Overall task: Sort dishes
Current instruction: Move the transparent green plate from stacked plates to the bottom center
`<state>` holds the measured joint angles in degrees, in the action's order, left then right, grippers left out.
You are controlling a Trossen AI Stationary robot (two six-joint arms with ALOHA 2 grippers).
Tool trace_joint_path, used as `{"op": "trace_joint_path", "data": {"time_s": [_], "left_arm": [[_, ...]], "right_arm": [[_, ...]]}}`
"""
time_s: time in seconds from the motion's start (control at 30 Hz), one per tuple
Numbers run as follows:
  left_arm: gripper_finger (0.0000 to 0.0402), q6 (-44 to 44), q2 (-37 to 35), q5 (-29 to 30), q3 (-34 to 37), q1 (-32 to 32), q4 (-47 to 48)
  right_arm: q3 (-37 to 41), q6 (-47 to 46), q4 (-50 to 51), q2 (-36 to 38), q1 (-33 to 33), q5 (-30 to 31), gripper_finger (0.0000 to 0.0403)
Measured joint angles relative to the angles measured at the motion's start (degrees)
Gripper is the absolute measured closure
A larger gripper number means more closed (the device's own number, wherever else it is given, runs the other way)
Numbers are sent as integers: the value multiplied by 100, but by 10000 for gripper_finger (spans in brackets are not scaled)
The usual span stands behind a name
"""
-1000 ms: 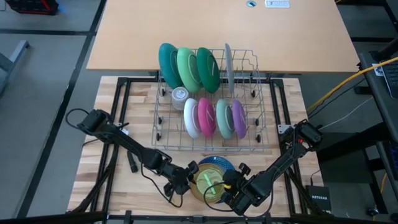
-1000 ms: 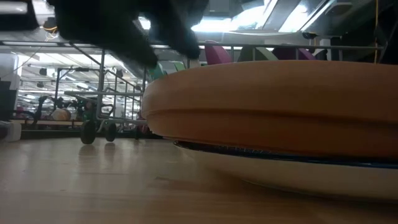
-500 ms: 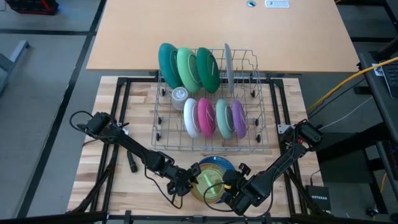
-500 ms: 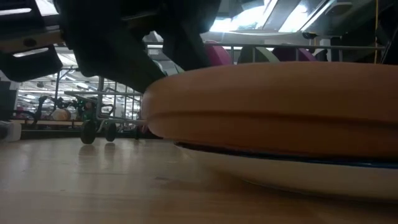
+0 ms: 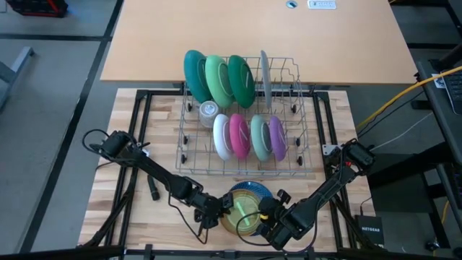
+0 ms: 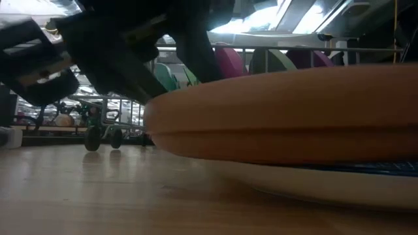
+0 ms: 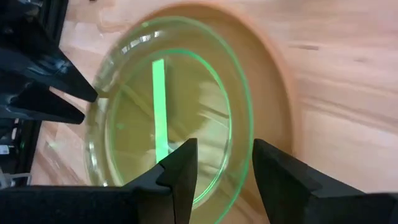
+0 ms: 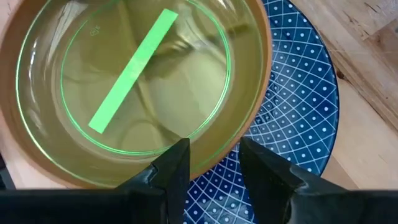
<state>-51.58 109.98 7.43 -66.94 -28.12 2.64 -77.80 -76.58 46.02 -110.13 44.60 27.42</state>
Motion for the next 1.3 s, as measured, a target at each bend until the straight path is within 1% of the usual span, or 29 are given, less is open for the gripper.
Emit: {"op": "trace_joint_path", "data": {"time_s": [0.2,0.3,0.47,0.6,0.67,0.87,1.1,1.3], "left_arm": [[259,-265,151,91,0,5,-285],[272,-321,151,122,0,4,-329],[327,-327,124,229,0,4,-373],[379,-327,124,229,2,4,-372],[395,-277,124,227,2,4,-369],[399,63,124,229,2,4,-372],[400,232,122,229,2,1,-386],[401,272,102,649,0,-51,-688]], "right_arm": [[0,0,-11,-1,-2,0,259],[0,0,-11,-1,0,-1,259],[-44,79,2,-1,0,0,259],[-257,384,30,1,0,-2,259],[-398,595,40,1,0,-1,259],[-830,1236,53,1,0,-2,259],[-1053,1547,48,3,0,-3,259],[-1054,1547,54,3,0,-4,259]]}}
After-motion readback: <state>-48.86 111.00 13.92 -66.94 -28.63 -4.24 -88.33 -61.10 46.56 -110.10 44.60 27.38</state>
